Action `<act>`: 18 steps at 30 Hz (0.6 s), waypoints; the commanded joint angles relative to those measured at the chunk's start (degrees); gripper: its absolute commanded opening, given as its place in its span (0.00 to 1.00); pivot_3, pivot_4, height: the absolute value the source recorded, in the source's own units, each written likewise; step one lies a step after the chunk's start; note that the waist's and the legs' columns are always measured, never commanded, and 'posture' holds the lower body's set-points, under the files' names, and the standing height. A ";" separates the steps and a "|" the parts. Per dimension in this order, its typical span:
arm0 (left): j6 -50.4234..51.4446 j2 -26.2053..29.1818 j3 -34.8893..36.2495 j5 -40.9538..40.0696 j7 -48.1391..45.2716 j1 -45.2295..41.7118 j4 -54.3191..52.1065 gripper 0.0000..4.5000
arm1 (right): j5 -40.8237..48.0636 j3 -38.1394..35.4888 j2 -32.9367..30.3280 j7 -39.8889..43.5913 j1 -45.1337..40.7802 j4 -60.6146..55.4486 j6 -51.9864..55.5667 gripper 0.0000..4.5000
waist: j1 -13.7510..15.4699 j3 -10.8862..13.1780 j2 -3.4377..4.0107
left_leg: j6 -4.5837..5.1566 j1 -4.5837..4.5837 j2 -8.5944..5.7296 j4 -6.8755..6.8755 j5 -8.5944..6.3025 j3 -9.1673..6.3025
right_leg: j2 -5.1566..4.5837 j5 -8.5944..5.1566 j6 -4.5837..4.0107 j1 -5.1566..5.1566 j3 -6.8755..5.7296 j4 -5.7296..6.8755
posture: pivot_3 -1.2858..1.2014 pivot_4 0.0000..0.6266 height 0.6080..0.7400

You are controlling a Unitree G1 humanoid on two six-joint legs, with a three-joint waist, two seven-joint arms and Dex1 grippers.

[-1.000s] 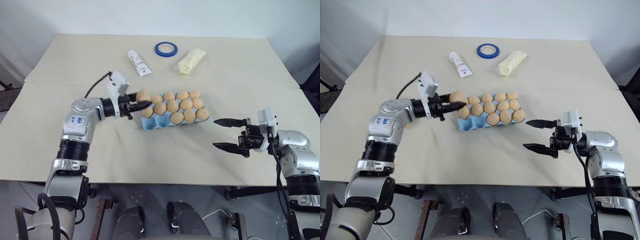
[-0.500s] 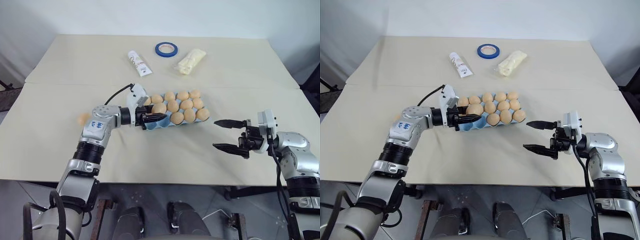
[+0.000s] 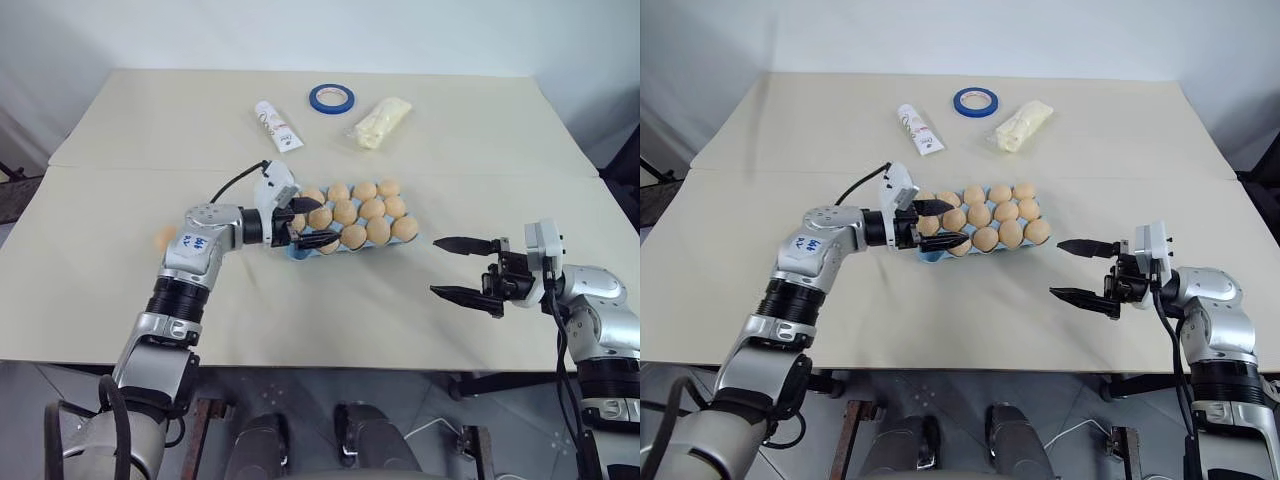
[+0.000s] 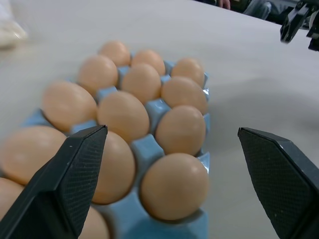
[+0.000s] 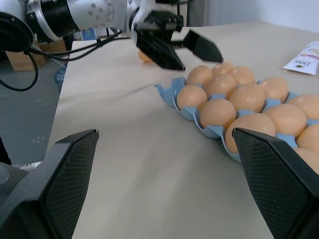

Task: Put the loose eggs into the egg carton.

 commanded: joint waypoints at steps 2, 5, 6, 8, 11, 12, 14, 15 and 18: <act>1.04 3.25 7.09 -3.30 3.80 0.88 -6.66 0.99 | 1.41 -1.78 0.43 0.41 -1.31 -0.81 -0.74 1.00 | -0.18 0.00 0.00 | 0.00 0.00 0.00 0.00 0.00 0.00 | 0.00 0.00 0.00 -0.01 0.01 0.01 | 0.52 0.24 1.00; 2.89 6.33 12.63 -4.17 8.41 3.73 -10.03 0.99 | 2.60 -2.44 1.06 0.18 -1.60 -1.02 -0.14 1.00 | -0.31 0.00 0.01 | -0.01 0.02 0.02 -0.01 0.00 -0.02 | 0.01 0.00 0.00 0.00 -0.02 0.02 | 0.52 0.24 1.00; 3.56 7.45 14.74 -4.36 10.24 4.98 -11.01 0.99 | 3.15 -2.77 1.36 -0.09 -1.79 -1.13 0.19 1.00 | -0.36 0.00 0.01 | -0.01 0.03 0.02 -0.02 0.00 -0.01 | 0.00 0.00 0.00 0.00 -0.01 0.02 | 0.52 0.24 1.00; 4.92 9.16 18.63 -5.08 13.25 7.40 -12.77 0.99 | 3.90 -3.11 1.68 -0.42 -2.09 -1.36 0.63 1.00 | -0.52 0.00 0.01 | -0.01 0.03 0.04 -0.03 0.00 -0.02 | 0.00 0.00 0.00 0.00 -0.02 0.03 | 0.52 0.24 1.00; 7.21 10.93 25.42 -6.73 18.34 11.94 -16.71 0.99 | 4.89 -3.47 2.09 -0.39 -2.38 -1.52 1.08 1.00 | -0.35 0.00 0.01 | -0.01 0.02 0.04 -0.03 0.00 -0.06 | -0.03 0.00 0.00 0.01 -0.07 0.02 | 0.52 0.24 1.00; 8.59 11.54 28.57 -7.27 20.41 14.67 -18.64 0.99 | 5.13 -3.54 2.33 -0.46 -2.52 -1.46 1.21 1.00 | -0.41 0.00 0.01 | 0.00 0.02 0.03 -0.03 0.00 -0.08 | -0.05 0.00 0.00 0.01 -0.08 0.00 | 0.52 0.24 1.00; 10.40 12.17 32.15 -8.20 23.04 18.51 -21.52 0.99 | 5.39 -3.63 2.67 -0.40 -2.69 -1.42 1.46 1.00 | -0.37 0.00 0.01 | 0.01 0.02 0.03 -0.04 -0.02 -0.09 | -0.07 0.00 0.00 0.03 -0.09 -0.02 | 0.52 0.24 1.00; 11.59 12.22 33.88 -8.74 24.23 20.97 -23.40 0.99 | 5.37 -3.58 2.85 -0.35 -2.74 -1.32 1.56 1.00 | -0.35 0.00 0.01 | 0.01 0.02 0.03 -0.06 -0.03 -0.09 | -0.07 0.00 0.00 0.03 -0.10 -0.04 | 0.52 0.24 1.00; 15.63 11.78 37.94 -10.76 27.05 28.37 -30.01 0.99 | 5.08 -3.37 3.16 0.02 -2.95 -0.88 1.76 1.00 | -0.18 0.00 0.01 | 0.01 0.03 0.03 -0.11 -0.03 -0.11 | -0.09 0.00 0.00 0.04 -0.11 -0.07 | 0.52 0.24 1.00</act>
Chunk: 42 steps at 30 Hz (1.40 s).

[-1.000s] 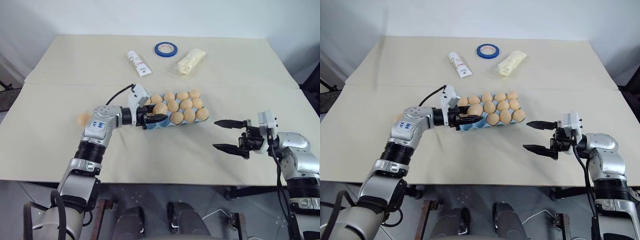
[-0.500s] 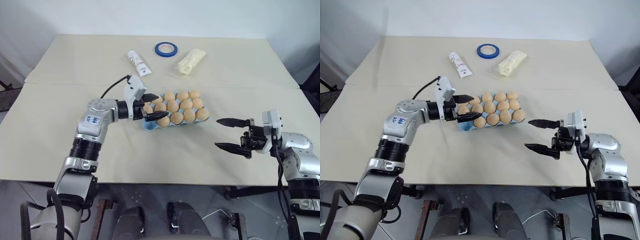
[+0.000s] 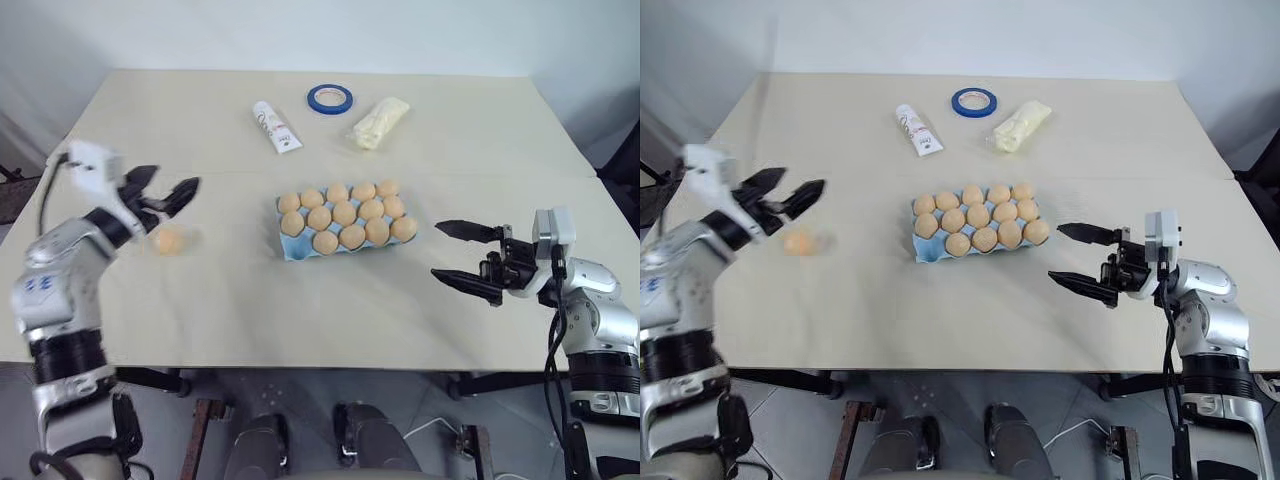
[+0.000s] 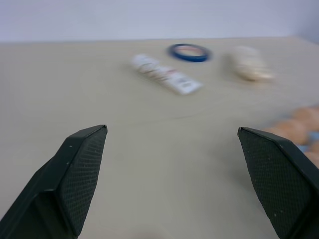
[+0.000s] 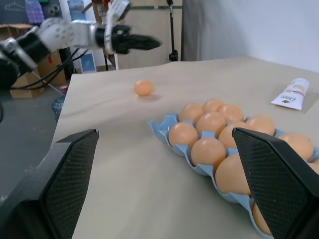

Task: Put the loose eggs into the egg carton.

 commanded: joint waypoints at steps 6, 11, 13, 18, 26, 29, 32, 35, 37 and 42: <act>7.73 0.12 10.21 -7.33 3.86 14.40 -13.89 0.99 | -0.05 -0.51 -0.31 1.23 -1.80 0.73 0.05 1.00 | 0.22 0.00 0.00 | 0.02 0.02 -0.03 -0.01 0.00 -0.05 | -0.04 0.00 -0.02 0.06 -0.04 -0.03 | 0.52 0.24 1.00; 9.56 1.77 13.69 -9.92 2.68 20.87 -15.24 0.99 | -0.90 0.01 -0.30 1.85 -2.67 2.03 -0.02 1.00 | 0.19 0.00 -0.01 | 0.01 0.05 -0.03 -0.10 0.00 -0.06 | -0.04 -0.02 -0.09 0.06 -0.04 -0.07 | 0.52 0.24 1.00; 9.29 2.60 14.22 -9.94 1.46 24.13 -15.16 0.99 | -1.27 0.25 -0.17 2.07 -3.14 2.67 -0.17 1.00 | 0.00 0.00 0.00 | 0.01 0.06 -0.03 -0.16 0.00 -0.05 | -0.04 -0.03 -0.12 0.05 -0.04 -0.09 | 0.52 0.24 1.00; 5.80 3.43 11.45 -8.86 1.98 22.38 -12.65 0.99 | -2.08 0.83 0.06 2.30 -3.77 3.38 -0.19 1.00 | 0.08 0.00 -0.01 | -0.01 0.08 -0.03 -0.28 -0.01 -0.05 | -0.05 -0.06 -0.16 0.04 -0.04 -0.19 | 0.52 0.24 1.00; -6.06 3.13 0.52 -2.91 1.46 11.33 -1.81 0.99 | -2.38 1.15 -0.37 2.01 -3.59 2.98 -0.03 1.00 | 0.12 0.00 -0.01 | 0.02 0.05 -0.08 -0.32 -0.01 -0.02 | -0.11 -0.04 -0.15 0.04 -0.06 -0.25 | 0.52 0.24 1.00; -9.38 3.02 -2.89 -0.98 1.37 7.94 2.92 0.99 | -2.61 1.19 -0.61 1.84 -3.42 2.80 0.08 1.00 | -0.12 0.00 0.00 | -0.01 0.05 -0.03 -0.41 -0.03 0.02 | -0.05 -0.04 -0.15 -0.03 -0.05 -0.27 | 0.52 0.24 1.00; -13.41 3.11 -6.98 2.32 1.79 2.32 11.95 0.99 | -2.98 1.12 -1.02 1.63 -3.10 2.51 0.06 1.00 | -0.05 0.00 -0.01 | -0.03 0.04 0.00 -0.42 -0.04 0.01 | 0.01 -0.05 -0.16 -0.05 -0.06 -0.26 | 0.52 0.24 1.00; -16.80 2.93 -11.20 5.19 0.43 -2.02 20.36 0.99 | -2.94 0.84 -1.39 1.28 -2.58 1.74 0.42 1.00 | 0.12 0.00 -0.01 | -0.01 0.03 -0.01 -0.33 -0.02 0.02 | 0.02 -0.05 -0.15 -0.04 -0.07 -0.24 | 0.52 0.24 1.00; -18.70 2.82 -13.01 6.24 -1.01 -3.61 24.40 0.99 | -2.88 0.62 -1.75 1.07 -2.08 1.17 0.63 1.00 | 0.12 0.00 -0.01 | 0.02 0.03 -0.04 -0.31 -0.02 0.07 | -0.02 -0.02 -0.11 -0.02 -0.02 -0.24 | 0.52 0.24 1.00; -20.01 3.14 -14.02 6.36 -2.62 -6.46 30.42 0.80 | -2.81 0.46 -2.13 0.52 -1.41 0.23 0.88 1.00 | 0.05 0.00 -0.01 | 0.00 0.02 0.00 -0.34 -0.03 0.08 | 0.00 -0.02 -0.10 -0.09 -0.03 -0.21 | 0.52 0.24 1.00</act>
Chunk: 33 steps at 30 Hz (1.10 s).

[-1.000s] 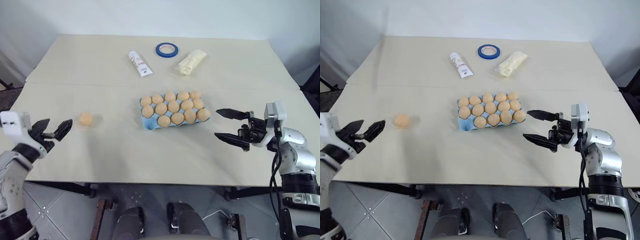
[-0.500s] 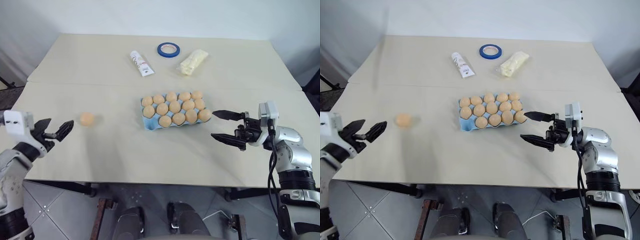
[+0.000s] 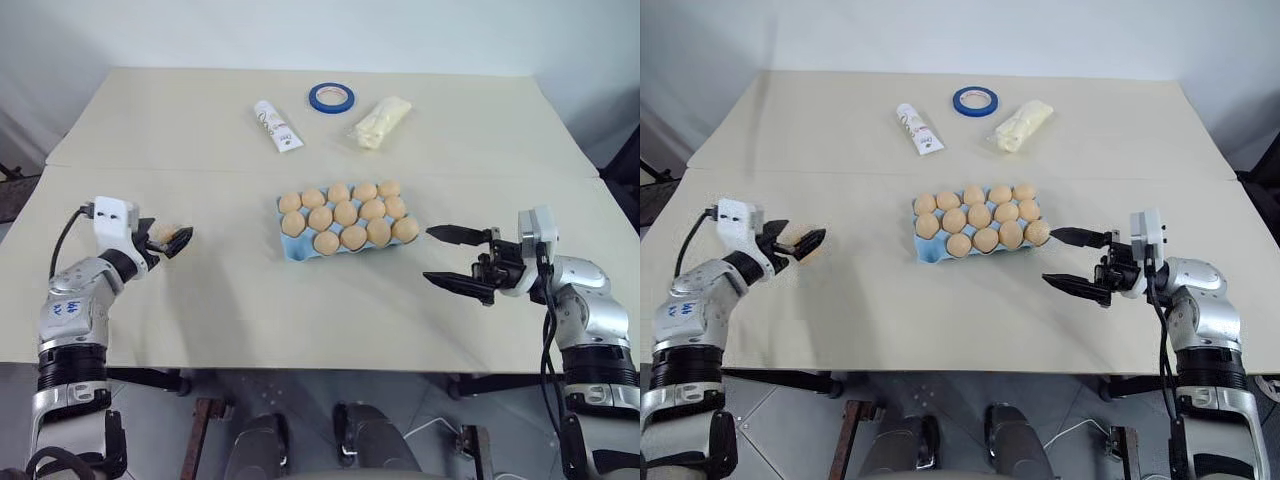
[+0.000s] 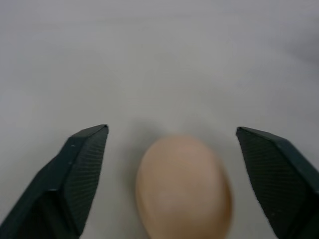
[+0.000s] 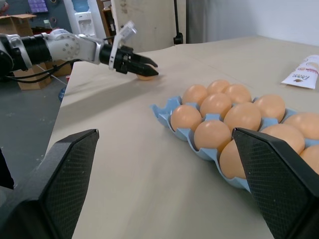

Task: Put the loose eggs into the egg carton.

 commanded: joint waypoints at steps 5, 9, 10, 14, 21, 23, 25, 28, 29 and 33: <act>-0.85 0.78 0.09 -0.10 -1.57 -1.17 -0.25 0.44 | 0.73 -1.95 -1.75 -0.34 0.85 -2.64 0.36 1.00 | 0.15 0.00 0.00 | -0.01 0.00 0.00 0.04 0.01 -0.01 | -0.02 0.00 0.00 0.02 -0.01 0.03 | 0.52 0.24 1.00; -0.31 1.37 -0.14 -0.74 -2.40 -2.15 -4.57 0.40 | 0.48 -1.78 -1.83 -0.50 0.53 -2.11 0.15 1.00 | 0.18 0.00 0.00 | 0.00 0.00 -0.01 0.09 0.02 -0.01 | -0.03 0.00 0.00 0.02 -0.01 0.08 | 0.52 0.24 1.00; 0.31 1.21 -0.49 -1.08 -2.65 -3.17 -6.23 0.40 | 0.41 -1.69 -1.76 -0.53 0.42 -2.01 0.04 1.00 | 0.22 0.00 0.00 | 0.00 0.00 -0.01 0.08 0.02 -0.02 | -0.03 0.00 0.00 0.02 -0.01 0.09 | 0.52 0.24 1.00; 3.36 -1.65 -4.29 -4.10 -6.90 -6.94 -13.84 0.40 | 0.19 -1.39 -1.45 -0.54 -0.28 -1.30 -0.36 1.00 | 0.64 0.01 -0.02 | 0.00 -0.03 -0.03 0.12 0.03 -0.06 | -0.03 0.00 0.00 0.04 -0.06 0.08 | 0.52 0.24 1.00; 5.39 -7.95 -13.24 -4.76 -14.94 -13.40 -13.18 0.40 | 0.29 -1.68 -0.78 -0.71 -0.37 -1.33 -0.95 1.00 | 0.13 0.01 -0.01 | -0.03 -0.01 -0.03 0.12 0.05 0.04 | 0.05 0.02 0.05 0.05 0.06 0.08 | 0.52 0.24 1.00; 5.19 -9.12 -15.10 -4.26 -16.87 -14.52 -11.98 0.40 | 0.29 -1.74 -0.78 -0.91 -0.08 -1.56 -1.04 1.00 | 0.16 0.01 -0.01 | -0.07 -0.01 -0.02 0.13 0.08 0.04 | 0.10 0.02 0.04 0.03 0.06 0.10 | 0.52 0.24 1.00; 4.75 -10.17 -17.41 -3.31 -18.89 -15.47 -10.26 0.40 | 0.41 -2.11 -0.98 -1.41 0.68 -2.17 -1.10 1.00 | 0.02 0.01 -0.01 | -0.08 -0.01 -0.02 0.14 0.08 0.06 | 0.12 0.02 0.04 0.03 0.10 0.11 | 0.52 0.24 1.00; 4.57 -10.87 -19.33 -1.97 -19.95 -16.81 -7.48 0.40 | 0.59 -2.65 -1.36 -2.04 2.10 -3.27 -1.10 1.00 | -0.01 0.01 -0.01 | -0.09 0.02 -0.02 0.14 0.09 0.08 | 0.12 0.02 0.04 0.03 0.14 0.13 | 0.52 0.24 1.00; 4.65 -10.96 -19.64 -1.82 -20.37 -17.06 -7.03 0.40 | 0.70 -2.88 -1.48 -2.25 2.66 -3.76 -1.04 1.00 | -0.02 0.01 0.00 | -0.09 0.02 -0.02 0.15 0.09 0.07 | 0.12 0.02 0.04 0.04 0.13 0.13 | 0.52 0.24 1.00; 6.59 -10.83 -20.57 -2.19 -22.28 -16.62 -8.42 0.40 | 1.01 -3.73 -1.79 -3.17 4.75 -5.53 -0.71 1.00 | 0.09 0.01 -0.01 | -0.09 0.00 -0.02 0.17 0.09 0.07 | 0.10 0.02 0.05 0.03 0.15 0.13 | 0.52 0.24 1.00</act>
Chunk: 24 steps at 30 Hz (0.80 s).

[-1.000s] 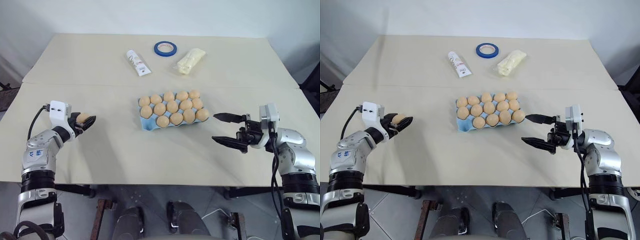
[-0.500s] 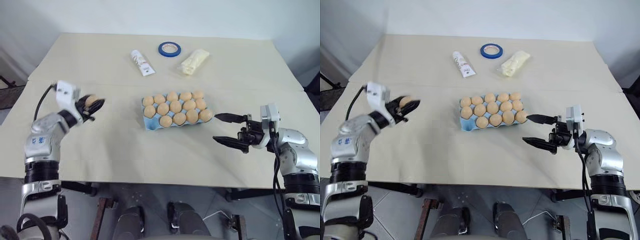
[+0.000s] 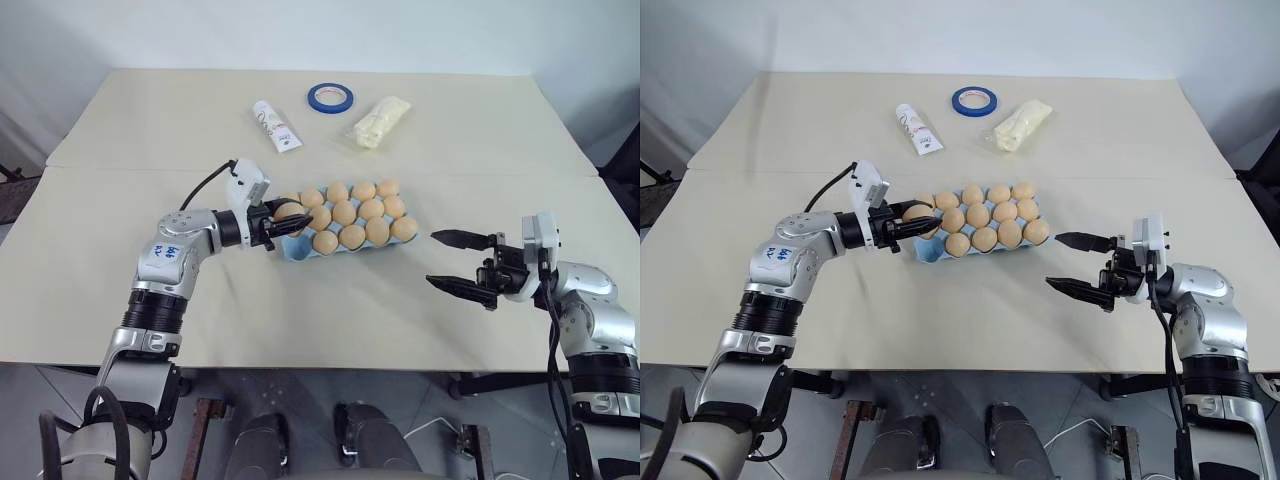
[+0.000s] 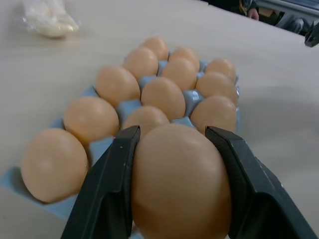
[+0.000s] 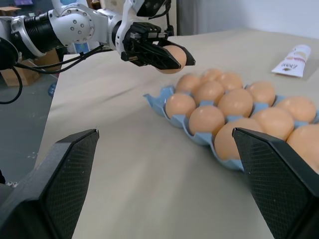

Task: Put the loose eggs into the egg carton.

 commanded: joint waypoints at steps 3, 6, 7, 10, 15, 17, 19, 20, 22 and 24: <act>1.29 0.13 -0.73 -0.28 -2.78 -0.28 -3.33 0.40 | 1.31 -2.71 -0.98 -1.07 1.44 -3.54 0.06 1.00 | 0.16 0.00 0.00 | 0.00 0.00 0.00 0.01 0.00 -0.01 | -0.01 0.00 0.00 0.01 -0.01 0.00 | 0.52 0.24 1.00; 0.78 -0.22 -0.83 0.20 -2.63 -0.23 -3.13 0.62 | 1.14 -2.55 -0.80 -1.34 1.20 -3.46 0.18 1.00 | 0.15 0.00 0.00 | 0.00 0.01 0.00 0.04 0.00 -0.01 | -0.01 0.00 0.00 0.01 -0.01 0.03 | 0.52 0.24 1.00; 0.83 -0.44 -0.83 0.14 -2.48 -0.29 -3.13 0.69 | 1.05 -2.42 -0.71 -1.35 0.91 -3.22 0.14 1.00 | 0.16 0.00 0.00 | 0.01 0.01 0.00 0.04 0.00 -0.02 | -0.01 0.00 0.00 0.01 -0.01 0.05 | 0.52 0.24 1.00; 1.27 -0.52 -1.05 -0.02 -2.72 -0.15 -3.77 0.89 | 0.70 -1.98 -0.50 -1.38 -0.03 -2.45 0.02 1.00 | 0.15 0.00 0.00 | 0.01 0.01 0.00 0.05 0.00 -0.02 | -0.01 0.00 0.00 0.01 -0.01 0.05 | 0.52 0.24 1.00; 1.90 0.10 0.67 -0.75 -1.94 -0.18 -4.81 0.99 | 0.38 -1.63 -0.41 -0.95 -1.09 -1.44 -0.18 1.00 | 0.18 0.00 0.00 | 0.01 0.01 0.00 0.04 0.00 -0.03 | -0.01 0.00 0.00 0.01 -0.02 0.04 | 0.52 0.24 1.00; 0.71 0.06 2.70 -1.85 -1.37 -0.34 -5.42 0.99 | 0.28 -1.58 -0.49 -0.84 -1.26 -1.31 -0.19 1.00 | 0.16 0.00 0.00 | 0.01 0.00 0.00 0.04 0.00 -0.04 | -0.01 0.00 0.00 0.01 -0.03 0.04 | 0.52 0.24 1.00; -0.12 0.49 5.14 -3.09 -0.92 -0.18 -6.68 0.99 | 0.25 -1.59 -0.64 -0.72 -1.50 -1.20 -0.16 1.00 | 0.09 0.00 0.00 | 0.01 0.00 0.00 0.04 0.00 -0.03 | -0.01 0.00 0.00 0.01 -0.02 0.04 | 0.52 0.24 1.00; -0.30 1.12 6.02 -3.41 -1.05 0.28 -7.71 0.99 | 0.25 -1.62 -0.73 -0.67 -1.67 -1.13 -0.13 1.00 | 0.06 0.00 0.00 | 0.02 0.00 0.00 0.04 0.00 -0.04 | -0.01 0.00 0.00 0.01 -0.02 0.04 | 0.52 0.24 1.00; -1.21 2.82 7.97 -4.30 -2.14 2.11 -10.07 0.99 | 0.30 -1.68 -0.96 -0.49 -2.07 -0.99 -0.01 1.00 | 0.00 0.00 0.01 | 0.01 0.01 0.01 0.02 0.00 -0.04 | 0.00 0.00 0.00 0.01 -0.02 0.04 | 0.52 0.24 1.00; 0.97 4.44 9.87 -6.18 -2.86 3.61 -11.40 0.99 | 0.18 -1.57 -1.16 -0.17 -2.48 -0.68 0.00 1.00 | -0.18 0.00 0.01 | -0.01 0.02 0.02 0.01 0.00 -0.02 | 0.00 0.00 0.00 0.01 -0.01 0.05 | 0.52 0.24 1.00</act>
